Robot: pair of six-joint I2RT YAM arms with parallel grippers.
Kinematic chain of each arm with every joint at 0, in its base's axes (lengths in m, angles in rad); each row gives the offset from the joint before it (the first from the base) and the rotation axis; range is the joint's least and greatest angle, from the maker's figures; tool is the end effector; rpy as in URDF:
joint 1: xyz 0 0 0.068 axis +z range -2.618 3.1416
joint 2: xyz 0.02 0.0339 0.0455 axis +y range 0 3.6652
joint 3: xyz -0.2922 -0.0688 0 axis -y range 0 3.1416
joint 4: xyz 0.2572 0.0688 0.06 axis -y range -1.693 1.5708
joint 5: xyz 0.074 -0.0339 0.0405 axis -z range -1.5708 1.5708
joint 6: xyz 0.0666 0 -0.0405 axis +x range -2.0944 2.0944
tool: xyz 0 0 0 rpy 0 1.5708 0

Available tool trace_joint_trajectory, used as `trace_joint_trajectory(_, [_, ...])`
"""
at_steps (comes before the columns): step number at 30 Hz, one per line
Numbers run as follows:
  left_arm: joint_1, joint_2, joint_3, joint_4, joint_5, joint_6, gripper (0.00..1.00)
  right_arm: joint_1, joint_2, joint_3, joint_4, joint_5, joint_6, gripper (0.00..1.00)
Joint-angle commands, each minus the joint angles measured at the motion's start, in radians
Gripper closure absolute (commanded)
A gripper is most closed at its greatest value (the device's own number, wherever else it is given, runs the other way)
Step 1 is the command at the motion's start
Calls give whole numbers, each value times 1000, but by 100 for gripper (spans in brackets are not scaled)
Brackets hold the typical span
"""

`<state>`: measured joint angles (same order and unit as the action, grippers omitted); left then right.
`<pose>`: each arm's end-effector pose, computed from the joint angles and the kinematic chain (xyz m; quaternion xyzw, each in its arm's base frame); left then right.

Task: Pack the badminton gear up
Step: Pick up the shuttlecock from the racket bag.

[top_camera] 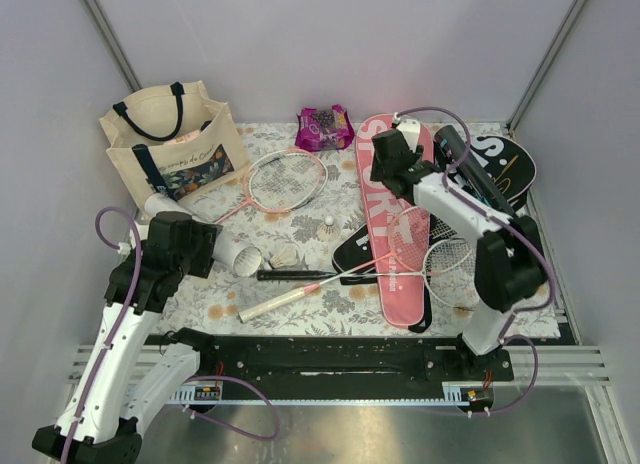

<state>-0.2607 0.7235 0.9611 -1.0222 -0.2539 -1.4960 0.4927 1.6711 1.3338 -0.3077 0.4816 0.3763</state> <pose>0.1346 -0.0186 0.3280 -0.5702 0.7189 -0.2178 0.3326 0.3830 0.1706 0.2958 0.0558 0.8737 -0.0110 0.4832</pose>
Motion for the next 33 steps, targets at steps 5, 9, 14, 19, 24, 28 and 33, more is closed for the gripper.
trace_joint_trajectory(5, [-2,-44,-32,76,-45,46,94,-37,306,355,-227,313,156,30])
trace_joint_trajectory(9, [0,-48,-38,73,-18,45,94,-71,404,462,-298,322,216,29])
trace_joint_trajectory(14, [0,-64,-64,73,-16,34,94,-114,507,593,-395,262,233,30])
trace_joint_trajectory(19, [0,-58,-64,74,-27,16,94,-114,555,639,-433,244,246,30])
trace_joint_trajectory(24, [0,-38,-42,74,-28,28,95,-120,578,656,-433,209,245,32])
trace_joint_trajectory(28, [0,-44,-50,73,-38,26,95,-129,579,645,-452,195,246,34])
trace_joint_trajectory(33, [0,-44,-50,74,-41,20,95,-132,544,602,-458,196,230,46])
